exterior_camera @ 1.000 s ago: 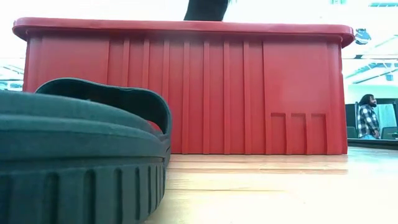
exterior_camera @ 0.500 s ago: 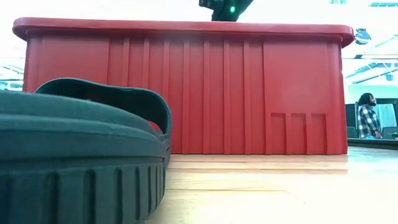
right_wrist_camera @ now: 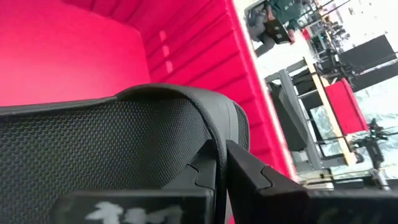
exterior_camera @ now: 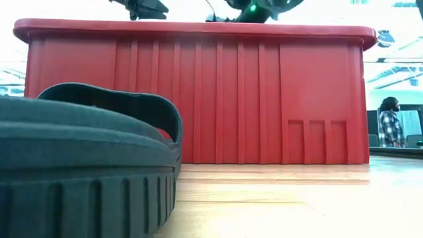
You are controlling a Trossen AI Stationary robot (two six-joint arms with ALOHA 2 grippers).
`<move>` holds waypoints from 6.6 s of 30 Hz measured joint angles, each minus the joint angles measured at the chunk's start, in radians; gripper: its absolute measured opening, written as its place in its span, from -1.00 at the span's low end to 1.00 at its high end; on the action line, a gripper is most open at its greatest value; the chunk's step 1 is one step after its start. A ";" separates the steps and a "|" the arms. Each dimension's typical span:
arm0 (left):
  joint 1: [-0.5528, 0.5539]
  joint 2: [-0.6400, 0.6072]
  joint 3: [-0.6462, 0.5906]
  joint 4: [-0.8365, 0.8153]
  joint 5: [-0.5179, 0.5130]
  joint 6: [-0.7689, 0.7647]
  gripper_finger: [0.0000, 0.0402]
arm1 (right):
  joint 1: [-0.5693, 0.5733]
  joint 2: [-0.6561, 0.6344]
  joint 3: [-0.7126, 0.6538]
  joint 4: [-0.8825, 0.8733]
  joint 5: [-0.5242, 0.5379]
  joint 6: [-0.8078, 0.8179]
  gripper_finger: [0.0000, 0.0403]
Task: Pick and place slides into bin
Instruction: Put the black slipper into the red bin
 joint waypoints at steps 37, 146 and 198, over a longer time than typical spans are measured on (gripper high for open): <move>0.096 -0.104 -0.307 0.336 0.091 -0.085 -0.06 | -0.079 0.261 0.001 0.209 -0.082 -0.018 -0.95; 0.011 -0.116 -0.307 0.322 0.091 -0.095 -0.06 | -0.115 0.199 0.000 -0.062 -0.241 0.131 -0.19; -1.271 -0.123 -0.306 0.367 -0.884 0.270 -0.06 | 0.382 -0.106 0.000 -0.080 -0.236 0.351 -0.23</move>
